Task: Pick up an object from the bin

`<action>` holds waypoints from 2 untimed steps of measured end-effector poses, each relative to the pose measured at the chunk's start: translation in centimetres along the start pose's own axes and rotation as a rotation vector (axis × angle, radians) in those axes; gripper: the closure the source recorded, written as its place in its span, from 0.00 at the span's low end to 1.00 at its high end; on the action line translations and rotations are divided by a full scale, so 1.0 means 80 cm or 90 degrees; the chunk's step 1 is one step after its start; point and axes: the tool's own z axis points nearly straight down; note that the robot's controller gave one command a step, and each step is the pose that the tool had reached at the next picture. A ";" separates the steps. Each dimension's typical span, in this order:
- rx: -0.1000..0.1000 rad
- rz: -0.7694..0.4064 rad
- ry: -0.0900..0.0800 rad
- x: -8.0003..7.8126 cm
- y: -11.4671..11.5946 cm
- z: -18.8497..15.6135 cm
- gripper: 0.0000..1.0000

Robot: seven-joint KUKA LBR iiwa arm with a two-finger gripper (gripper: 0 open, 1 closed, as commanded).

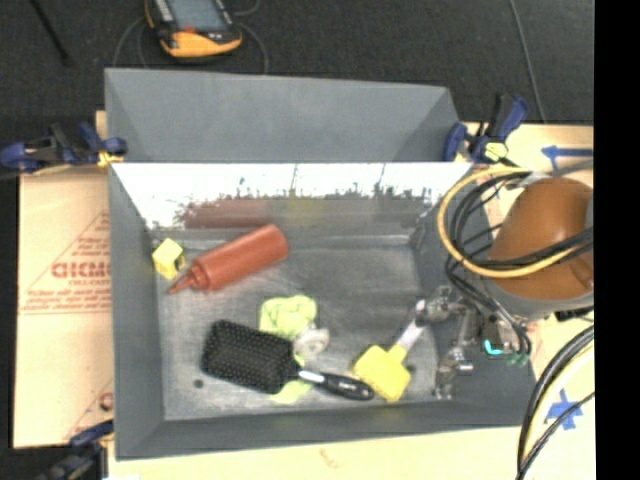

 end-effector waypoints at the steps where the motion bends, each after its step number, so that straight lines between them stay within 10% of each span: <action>1: 0.001 -0.002 -0.005 -0.003 0.000 -0.005 0.00; 2: 0.003 -0.087 -0.009 -0.037 0.004 0.046 0.00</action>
Offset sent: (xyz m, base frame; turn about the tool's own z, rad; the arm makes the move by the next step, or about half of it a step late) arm 0.0417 0.0064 -0.0672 -0.2142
